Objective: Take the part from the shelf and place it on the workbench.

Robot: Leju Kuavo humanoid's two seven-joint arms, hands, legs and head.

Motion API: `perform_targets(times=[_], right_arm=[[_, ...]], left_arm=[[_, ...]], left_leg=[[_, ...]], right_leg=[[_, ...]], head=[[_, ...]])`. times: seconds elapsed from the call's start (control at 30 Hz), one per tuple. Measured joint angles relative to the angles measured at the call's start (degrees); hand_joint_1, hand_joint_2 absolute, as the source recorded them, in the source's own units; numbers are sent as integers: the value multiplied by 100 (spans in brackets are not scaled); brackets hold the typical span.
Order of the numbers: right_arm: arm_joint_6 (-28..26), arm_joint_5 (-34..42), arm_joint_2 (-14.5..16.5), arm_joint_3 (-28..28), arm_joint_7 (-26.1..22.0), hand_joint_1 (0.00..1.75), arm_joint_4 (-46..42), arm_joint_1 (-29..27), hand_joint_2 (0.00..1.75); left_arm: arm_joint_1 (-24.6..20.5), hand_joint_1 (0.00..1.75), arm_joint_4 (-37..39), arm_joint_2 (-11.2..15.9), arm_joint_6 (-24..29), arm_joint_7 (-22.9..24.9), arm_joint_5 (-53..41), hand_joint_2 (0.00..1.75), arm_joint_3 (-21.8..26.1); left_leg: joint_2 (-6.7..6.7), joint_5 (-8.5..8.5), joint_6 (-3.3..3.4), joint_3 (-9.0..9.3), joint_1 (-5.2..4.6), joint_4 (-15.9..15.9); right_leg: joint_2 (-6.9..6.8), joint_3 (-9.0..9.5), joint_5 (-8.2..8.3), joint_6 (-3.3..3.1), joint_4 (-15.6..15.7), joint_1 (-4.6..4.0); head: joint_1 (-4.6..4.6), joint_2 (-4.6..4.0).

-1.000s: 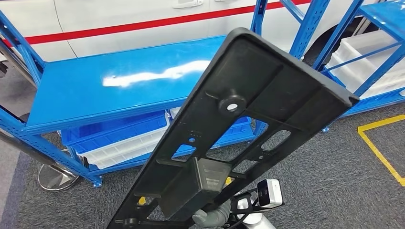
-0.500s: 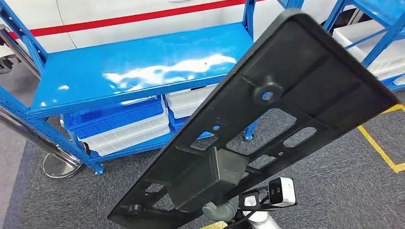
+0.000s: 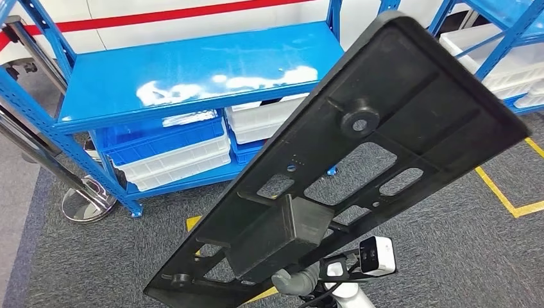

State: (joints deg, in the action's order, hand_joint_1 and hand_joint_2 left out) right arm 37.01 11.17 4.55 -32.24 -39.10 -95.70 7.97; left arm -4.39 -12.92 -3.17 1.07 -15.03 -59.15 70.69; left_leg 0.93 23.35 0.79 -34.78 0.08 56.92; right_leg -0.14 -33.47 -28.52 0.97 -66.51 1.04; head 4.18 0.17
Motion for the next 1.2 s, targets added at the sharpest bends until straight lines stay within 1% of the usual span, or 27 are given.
perform_targets(times=[0.03, 0.07, 0.1, 0.17, 0.2, 0.23, 0.27, 0.33, 0.37, 0.4, 0.43, 0.47, 0.5, 0.57, 0.6, 0.63, 0.7, 0.73, 0.77, 0.87, 0.9, 0.93, 0.97, 1.03, 1.1, 1.13, 1.2], right_arm=[[1, -8, 3, 1, 0, 169, 0, 3, 175], [-1, -29, 5, 1, 0, 169, 1, 2, 175], [-3, -56, 9, 2, 0, 169, 2, -3, 175], [-9, -120, 19, -1, 0, 169, 9, -27, 175], [-11, -139, 26, -4, 0, 169, 12, -37, 175], [-13, -152, 36, -7, 0, 169, 15, -46, 175], [-16, -155, 45, -8, 0, 169, 17, -50, 175], [-25, -141, 55, -11, 0, 169, 26, -62, 175], [-30, -124, 55, -15, 0, 169, 34, -69, 175], [-34, -102, 55, -23, 1, 169, 44, -76, 175], [-34, -76, 55, -35, 1, 169, 53, -82, 175], [-22, -54, 56, -47, 1, 169, 57, -88, 175], [5, -47, 61, -55, 1, 169, 56, -93, 175], [101, -98, 93, -49, 0, 169, 7, -113, 175], [148, -142, 123, -39, 0, 169, -32, -124, 175], [180, -179, 159, -28, 0, 169, -75, -134, 175], [181, -216, 214, -5, 0, 169, -144, -155, 175], [162, -224, 227, 9, 0, 169, -175, -165, 175], [138, -234, 231, 22, 0, 169, -204, -175, 175], [96, -251, 232, 53, 0, 169, -248, -202, 175], [94, -252, 232, 62, 0, 169, -250, -212, 175], [93, -252, 232, 69, 0, 169, -252, -221, 175], [91, -253, 232, 75, 0, 169, -253, -228, 175], [75, -257, 233, 81, 0, 169, -260, -232, 175], [33, -266, 247, 85, 0, 169, -277, -232, 175], [8, -276, 255, 87, 0, 169, -287, -231, 175], [-36, -327, 266, 95, 0, 169, -305, -236, 175]], left_arm=[[1, 0, 0, 0, 2, -3, -2, 175, 0], [1, 0, 0, 0, 6, -8, -6, 175, -1], [4, 0, 0, 1, 13, -19, -12, 175, -1], [14, 0, -1, 14, 28, -49, -24, 175, -1], [22, 0, -1, 25, 31, -63, -29, 175, 1], [31, 0, -2, 36, 30, -70, -40, 175, 1], [37, 0, -2, 48, 25, -69, -52, 175, 1], [45, 0, -2, 62, 13, -60, -74, 175, 0], [45, 0, -2, 74, 4, -56, -78, 175, 0], [46, 0, -2, 87, -7, -58, -81, 175, 0], [46, 0, -3, 100, -17, -72, -83, 175, 0], [47, 0, -6, 112, -25, -95, -84, 175, 0], [45, 0, -10, 120, -28, -132, -83, 175, 0], [38, 0, -18, 138, -18, -206, -89, 175, 0], [38, 0, -21, 150, -11, -232, -97, 175, 0], [39, 0, -24, 169, -5, -244, -109, 175, 0], [41, 0, -27, 213, -9, -246, -144, 175, 0], [33, 0, -28, 232, -16, -241, -164, 175, -1], [24, 0, -29, 249, -23, -237, -181, 175, -1], [11, 0, -31, 288, -34, -232, -204, 175, -4], [11, 0, -32, 296, -36, -231, -207, 175, -4], [11, 0, -32, 301, -38, -231, -210, 175, -4], [10, 0, -33, 304, -39, -230, -227, 175, -6], [11, 0, -33, 306, -40, -209, -307, 175, -24], [16, 0, -32, 297, -49, -144, -438, 175, -83], [16, 0, -32, 292, -53, -103, -496, 175, -119], [12, 0, -31, 291, -45, -30, -567, 175, -175]], left_leg=[[-1, -31, -27, -69, -2, 45], [-2, -68, -57, -120, -4, 76], [-2, -112, -91, -157, -4, 86], [-9, -183, -161, -197, 9, 79], [-20, -129, -195, -227, 18, 108], [-31, 20, -228, -274, 30, 228], [-41, 259, -257, -349, 46, 462], [-44, 785, -312, -527, 62, 1188], [-43, 934, -336, -577, 67, 1512], [-43, 966, -354, -555, 72, 1687], [-43, 886, -366, -436, 80, 1656], [-43, 736, -372, -219, 89, 1415], [-46, 595, -371, 69, 101, 1019], [-74, 512, -343, 584, 92, 236], [-92, 529, -315, 706, 79, 21], [-106, 548, -285, 737, 60, -59], [-100, 477, -197, 681, 60, -78], [-88, 431, -141, 645, 68, -91], [-74, 375, -80, 593, 74, -102], [-46, 218, 14, 376, 39, -75], [-40, 175, 20, 292, 21, -55], [-36, 134, 22, 205, 3, -31], [-34, 97, 22, 121, -13, -4], [-35, 24, 14, -16, -40, 44], [-37, -46, -23, -86, -53, 75], [-35, -82, -54, -97, -44, 77], [-34, -161, -128, -99, -27, 50]], right_leg=[[3, 246, -31, -27, 383, -10], [7, 400, -92, -57, 655, -26], [10, 454, -152, -87, 794, -50], [1, 405, -85, -164, 850, -61], [-10, 371, -35, -211, 869, -52], [-23, 330, 24, -265, 889, -39], [-35, 279, 82, -304, 901, -29], [-45, 151, 186, -340, 897, -39], [-49, 83, 236, -337, 891, -42], [-52, 16, 283, -330, 884, -41], [-54, -49, 327, -319, 874, -37], [-54, -109, 367, -302, 861, -31], [-51, -161, 402, -281, 843, -25], [-49, -246, 470, -216, 813, -29], [-49, -270, 511, -180, 807, -31], [-50, -286, 554, -143, 813, -31], [-38, -299, 607, -67, 823, -27], [-27, -332, 524, -39, 762, -28], [-14, -392, 341, -21, 600, -28], [1, -681, -453, -14, -436, -25], [1, -726, -564, -17, -739, -27], [1, -696, -543, -27, -887, -29], [1, -572, -412, -48, -839, -32], [0, -74, -119, -133, -225, -60], [-6, 452, -148, -222, 559, -106], [-9, 589, -222, -251, 796, -129], [-10, 630, -216, -286, 943, -149]], head=[[1, 0], [1, 0], [2, 0], [1, 0], [1, 0], [1, 0], [2, 0], [2, 0], [2, 0], [2, 0], [2, 0], [2, 0], [2, 0], [3, 0], [2, 0], [2, 0], [2, 0], [2, 0], [2, 0], [2, 0], [2, 0], [2, 0], [2, 0], [2, 0], [2, 0], [2, 0], [2, 0]])
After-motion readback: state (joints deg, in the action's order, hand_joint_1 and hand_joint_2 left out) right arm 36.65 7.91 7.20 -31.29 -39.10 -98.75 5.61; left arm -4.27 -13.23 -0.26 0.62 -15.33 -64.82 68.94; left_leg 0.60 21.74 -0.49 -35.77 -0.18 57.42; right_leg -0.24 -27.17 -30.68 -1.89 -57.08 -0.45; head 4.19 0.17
